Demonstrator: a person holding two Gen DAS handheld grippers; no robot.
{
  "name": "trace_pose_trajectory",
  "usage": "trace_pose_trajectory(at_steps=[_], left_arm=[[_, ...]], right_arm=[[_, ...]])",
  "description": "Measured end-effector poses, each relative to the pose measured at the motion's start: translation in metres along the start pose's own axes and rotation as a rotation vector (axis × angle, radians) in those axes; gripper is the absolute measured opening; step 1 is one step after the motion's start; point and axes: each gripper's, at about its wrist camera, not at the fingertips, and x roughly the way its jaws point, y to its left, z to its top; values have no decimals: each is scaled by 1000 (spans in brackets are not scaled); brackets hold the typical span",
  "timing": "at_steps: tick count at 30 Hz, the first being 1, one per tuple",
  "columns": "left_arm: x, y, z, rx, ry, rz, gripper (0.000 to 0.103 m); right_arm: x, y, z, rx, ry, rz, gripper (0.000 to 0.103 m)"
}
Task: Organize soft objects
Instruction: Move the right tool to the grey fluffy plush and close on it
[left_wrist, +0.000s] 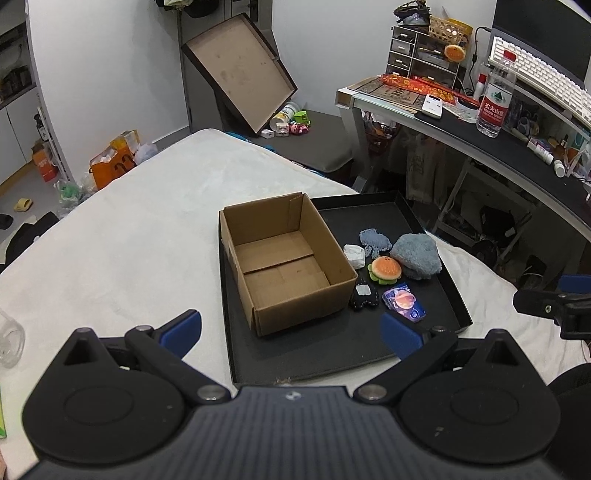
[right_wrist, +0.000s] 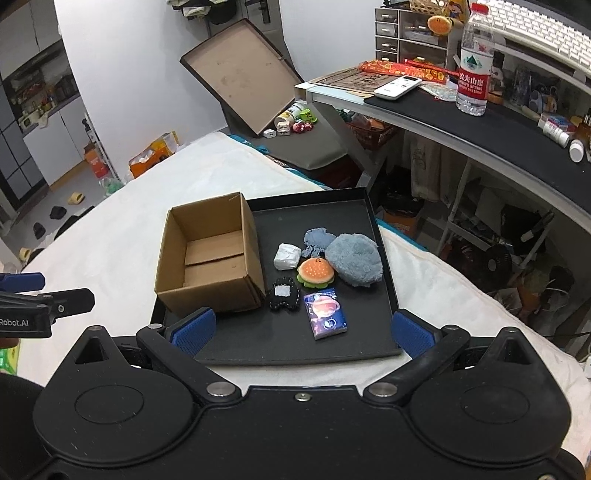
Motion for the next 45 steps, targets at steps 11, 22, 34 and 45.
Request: trace_pose_trajectory(at_steps=[11,22,34,45], left_arm=[[38,7,14,3,4,11,102],[85,22,22,-47,20,16,102],[140,38,26,-118,31,33,100],[183,53,26,-177,46,84,82]], right_arm=[[26,-15,10,18,-18,-53,103],[56,-34,18,47,-39,-82,103],[91,-46,26,44,-41,-128,94],[138,-60,39,53,5,-113,87]])
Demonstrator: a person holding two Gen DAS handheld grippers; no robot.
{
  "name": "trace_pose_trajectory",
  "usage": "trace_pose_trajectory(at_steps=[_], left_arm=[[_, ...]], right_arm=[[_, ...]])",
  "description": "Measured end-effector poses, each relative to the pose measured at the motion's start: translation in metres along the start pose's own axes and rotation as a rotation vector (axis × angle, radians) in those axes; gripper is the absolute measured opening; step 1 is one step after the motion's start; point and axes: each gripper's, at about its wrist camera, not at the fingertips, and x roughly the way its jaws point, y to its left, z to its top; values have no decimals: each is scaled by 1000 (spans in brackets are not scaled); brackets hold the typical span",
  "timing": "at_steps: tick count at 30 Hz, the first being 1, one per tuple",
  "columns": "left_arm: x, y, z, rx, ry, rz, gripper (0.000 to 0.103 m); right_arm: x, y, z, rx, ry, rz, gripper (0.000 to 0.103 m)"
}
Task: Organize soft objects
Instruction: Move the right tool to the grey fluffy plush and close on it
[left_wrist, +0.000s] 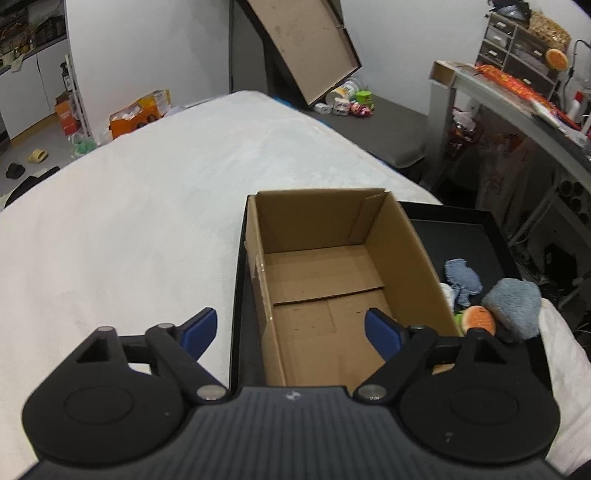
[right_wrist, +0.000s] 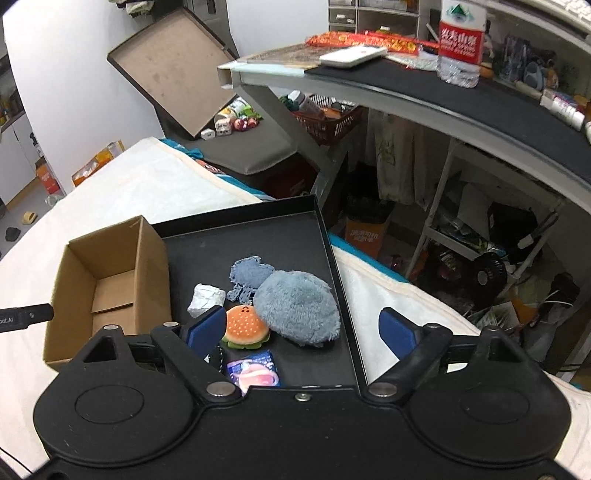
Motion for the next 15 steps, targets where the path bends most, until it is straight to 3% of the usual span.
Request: trace_pose_trajectory(at_steps=[9,11,13,15], left_arm=[[41,6,1,-7,74,57,61],[53,6,1,-8,97,71,49],[62,9,2,-25,115,75,28],[69,8,2,-26,131,75,17]], right_arm=[[56,3,5,-43,95,9,87],[67,4,5,-64,122,13,88],[77,6,4,-97,149,17,88],[87,7,4,-144,163,13,88]])
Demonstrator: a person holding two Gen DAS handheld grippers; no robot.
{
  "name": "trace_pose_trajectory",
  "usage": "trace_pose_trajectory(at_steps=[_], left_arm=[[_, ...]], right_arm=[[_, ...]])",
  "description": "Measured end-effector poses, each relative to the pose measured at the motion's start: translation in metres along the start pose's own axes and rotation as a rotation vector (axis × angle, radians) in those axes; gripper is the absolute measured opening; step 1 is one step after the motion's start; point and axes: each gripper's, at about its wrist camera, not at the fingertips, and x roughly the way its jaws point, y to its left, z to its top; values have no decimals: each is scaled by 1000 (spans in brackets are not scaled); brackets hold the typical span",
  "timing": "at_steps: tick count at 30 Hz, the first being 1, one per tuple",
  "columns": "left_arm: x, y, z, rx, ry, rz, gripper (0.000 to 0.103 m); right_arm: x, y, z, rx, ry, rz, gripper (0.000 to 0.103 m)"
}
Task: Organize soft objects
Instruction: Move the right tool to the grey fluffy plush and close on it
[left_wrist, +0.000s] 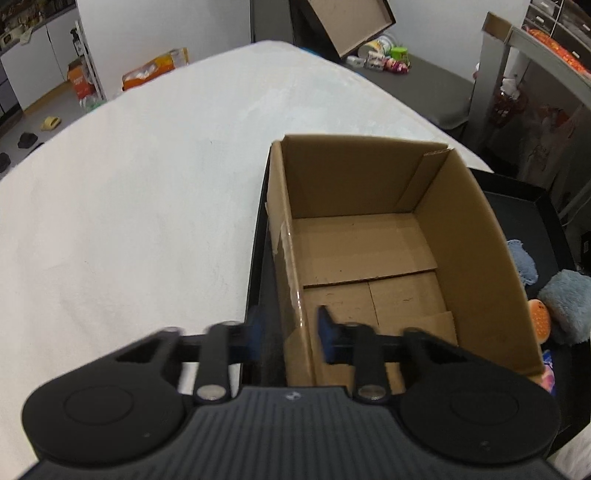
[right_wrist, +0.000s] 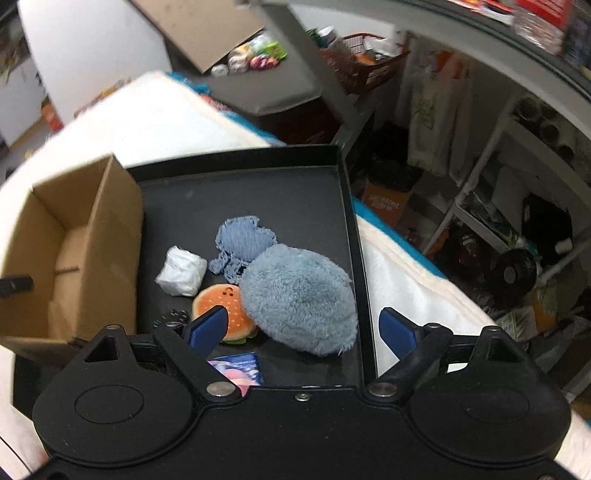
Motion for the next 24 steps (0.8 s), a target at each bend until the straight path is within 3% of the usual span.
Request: trace_pose_trajectory(at_steps=[8,14,16,17,18,24], left_arm=[[21,5,14,30,49,-13,14],[32,5,27,151,46,-43,14],[34,6,28,167,46,-57,14],[34,6,29,175,42,-63,14],[35,7,28,174,38,-71,14],[36,16,25,145,12,-101,15]], right_arm=[[34,7,7,-150,56,-45,88],[46,20,1,-245,94,-63,87],[51,23,1,-272,105,-83,81],[53,24,1,-273,110,-86,68],[55,25,1,-269,115,-85,62],[51,26,5,-243,111,-127,51]])
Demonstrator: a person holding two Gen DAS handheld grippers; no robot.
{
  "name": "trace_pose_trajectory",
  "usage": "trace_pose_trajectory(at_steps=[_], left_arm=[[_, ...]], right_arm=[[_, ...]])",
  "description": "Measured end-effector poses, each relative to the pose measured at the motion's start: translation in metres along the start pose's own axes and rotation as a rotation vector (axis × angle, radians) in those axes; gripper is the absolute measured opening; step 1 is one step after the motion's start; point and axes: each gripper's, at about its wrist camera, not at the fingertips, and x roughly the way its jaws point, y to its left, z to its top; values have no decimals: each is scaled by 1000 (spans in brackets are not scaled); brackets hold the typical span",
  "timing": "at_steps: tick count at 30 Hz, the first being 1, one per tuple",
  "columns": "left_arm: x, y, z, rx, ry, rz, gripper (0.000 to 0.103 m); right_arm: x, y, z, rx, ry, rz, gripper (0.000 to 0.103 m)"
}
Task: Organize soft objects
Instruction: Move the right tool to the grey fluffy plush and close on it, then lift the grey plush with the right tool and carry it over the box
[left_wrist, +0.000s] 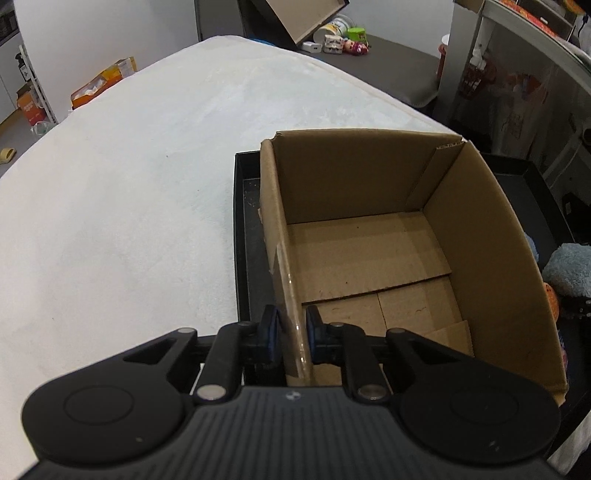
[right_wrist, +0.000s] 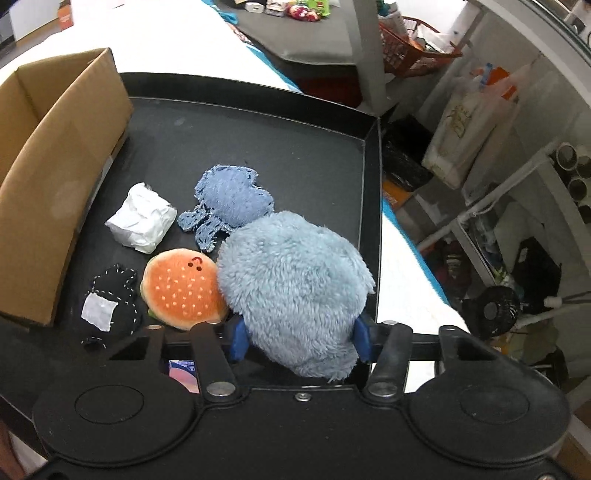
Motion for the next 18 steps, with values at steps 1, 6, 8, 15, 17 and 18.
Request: trace_pose_trajectory(at_steps=[1,6,8,15,17,18], left_arm=[[0,-1,0,-4,-4,1,15],[-6,-3,-4,-12,-14,2,17],[-10,-5,-5,-6,-20,6,18],[-24,-10,-12,-1,-48,19,19],[-27,-11,-14,2,-57,19,19],[-28,-10,-16,-8,-58,21,19]], right_arm=[[-2,2,0,-1,-1,-10,51],[-23,10,2,-28,-34,-37,50],[-32,11,3,-32,-52,-44,50],[-67,15,13,4,-114,-16,51],[-75,18,15,-1,-137,-4,51],[-79,19,16,-2,-149,0,51]])
